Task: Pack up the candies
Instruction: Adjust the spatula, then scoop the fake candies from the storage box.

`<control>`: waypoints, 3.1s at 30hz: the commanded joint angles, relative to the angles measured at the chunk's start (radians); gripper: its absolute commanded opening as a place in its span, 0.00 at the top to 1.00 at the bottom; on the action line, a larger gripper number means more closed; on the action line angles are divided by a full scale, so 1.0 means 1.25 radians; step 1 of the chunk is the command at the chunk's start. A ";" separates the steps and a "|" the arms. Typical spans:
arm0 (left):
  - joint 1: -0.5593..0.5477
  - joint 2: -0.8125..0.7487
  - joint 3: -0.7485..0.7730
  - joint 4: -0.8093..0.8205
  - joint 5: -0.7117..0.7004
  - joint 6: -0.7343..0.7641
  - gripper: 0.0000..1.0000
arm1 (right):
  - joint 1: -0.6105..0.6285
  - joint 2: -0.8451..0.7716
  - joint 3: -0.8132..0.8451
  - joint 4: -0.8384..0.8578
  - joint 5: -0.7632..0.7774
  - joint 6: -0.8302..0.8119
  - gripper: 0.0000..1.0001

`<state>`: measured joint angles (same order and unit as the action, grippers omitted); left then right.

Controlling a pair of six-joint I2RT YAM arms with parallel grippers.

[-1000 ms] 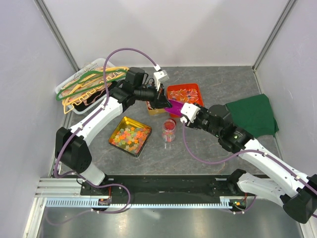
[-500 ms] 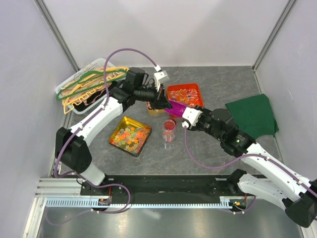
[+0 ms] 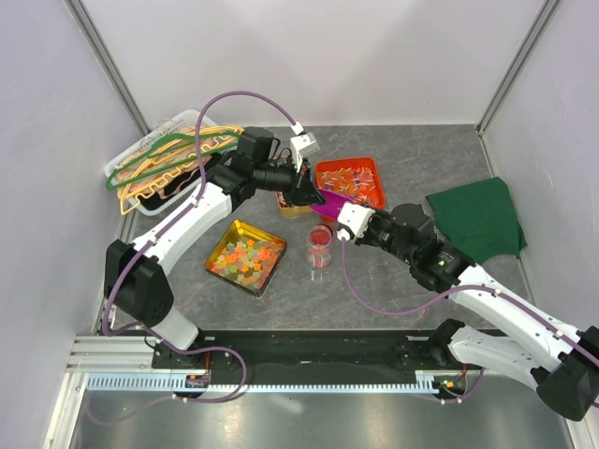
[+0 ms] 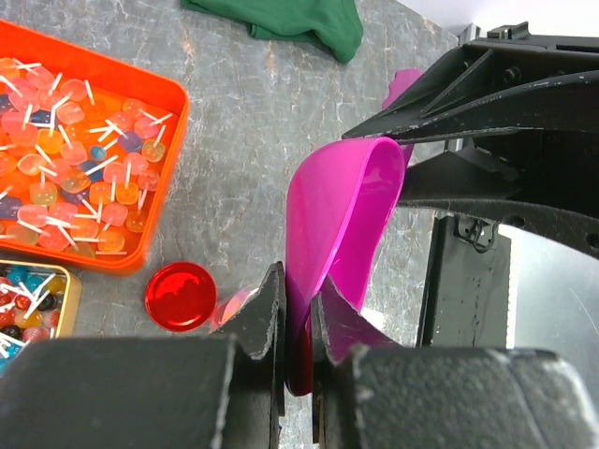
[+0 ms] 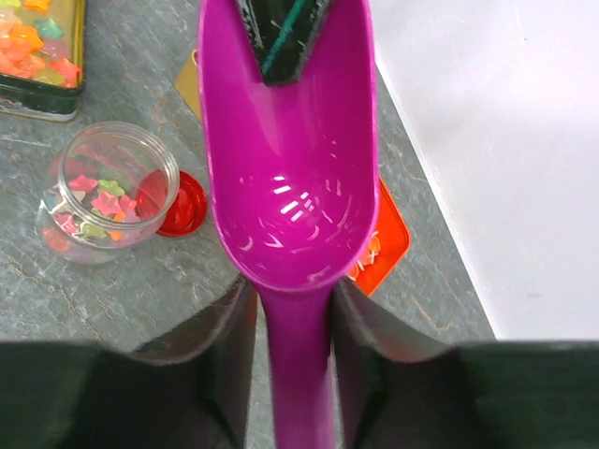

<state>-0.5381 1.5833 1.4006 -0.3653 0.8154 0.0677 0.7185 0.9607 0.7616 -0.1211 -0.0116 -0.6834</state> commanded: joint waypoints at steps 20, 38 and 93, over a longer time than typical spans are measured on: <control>0.089 -0.041 0.060 0.008 0.021 -0.025 0.28 | 0.006 -0.051 -0.014 0.033 0.079 0.009 1.00; 0.294 -0.237 -0.156 -0.080 -0.061 0.114 0.19 | -0.013 -0.023 0.154 -0.132 -0.032 0.026 1.00; 0.376 -0.003 -0.419 0.119 -0.477 0.343 0.24 | 0.018 0.072 0.282 -0.287 0.066 0.013 1.00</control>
<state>-0.0731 1.5558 0.8322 -0.2584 0.2340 0.4637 0.7322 1.0489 1.0908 -0.5018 0.0830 -0.6792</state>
